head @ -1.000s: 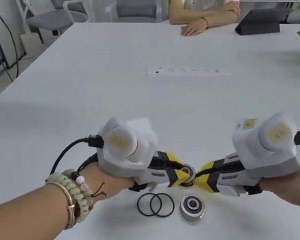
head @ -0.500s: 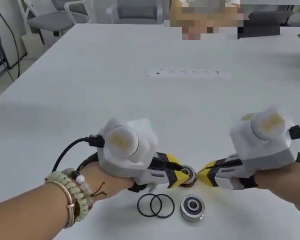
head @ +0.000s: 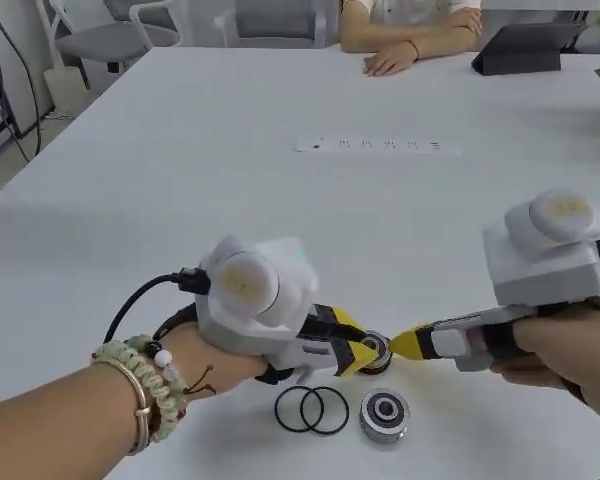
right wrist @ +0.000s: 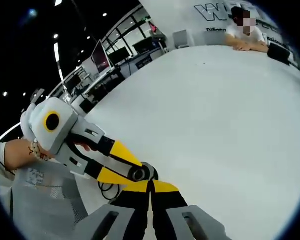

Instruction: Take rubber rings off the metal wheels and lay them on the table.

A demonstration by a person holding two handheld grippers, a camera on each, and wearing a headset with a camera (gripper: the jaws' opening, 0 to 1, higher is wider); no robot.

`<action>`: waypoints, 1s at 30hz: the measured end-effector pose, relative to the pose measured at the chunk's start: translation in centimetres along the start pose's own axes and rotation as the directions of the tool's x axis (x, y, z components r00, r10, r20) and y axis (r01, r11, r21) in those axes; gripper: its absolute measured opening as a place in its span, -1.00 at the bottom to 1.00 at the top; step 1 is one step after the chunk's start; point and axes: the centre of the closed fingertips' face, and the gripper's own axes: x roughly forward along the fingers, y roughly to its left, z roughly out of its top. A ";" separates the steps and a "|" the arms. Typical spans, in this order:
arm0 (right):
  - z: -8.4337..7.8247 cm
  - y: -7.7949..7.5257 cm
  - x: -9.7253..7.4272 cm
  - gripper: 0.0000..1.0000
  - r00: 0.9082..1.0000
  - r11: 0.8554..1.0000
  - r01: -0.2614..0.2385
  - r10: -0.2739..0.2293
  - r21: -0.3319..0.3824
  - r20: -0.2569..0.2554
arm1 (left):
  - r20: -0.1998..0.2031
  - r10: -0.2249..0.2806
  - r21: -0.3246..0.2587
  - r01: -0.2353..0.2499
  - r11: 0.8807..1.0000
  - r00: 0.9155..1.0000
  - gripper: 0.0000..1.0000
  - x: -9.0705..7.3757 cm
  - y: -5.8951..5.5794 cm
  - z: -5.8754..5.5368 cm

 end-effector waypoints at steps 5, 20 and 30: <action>-0.1 -0.1 -0.1 -1.00 1.000 1.000 0.007 -0.007 -0.006 -0.006 | 0.009 -0.002 0.008 0.001 1.000 1.000 -0.86 0.0 -0.1 0.0; 0.3 0.5 -0.3 -1.00 1.000 1.000 -0.003 0.003 -0.030 -0.003 | 0.012 -0.003 0.013 0.003 1.000 1.000 -0.86 0.0 -0.1 0.0; 0.6 1.2 -0.2 -1.00 1.000 0.999 -0.024 0.024 -0.043 0.005 | 0.014 -0.004 0.012 0.004 1.000 1.000 -0.86 0.0 -0.1 0.0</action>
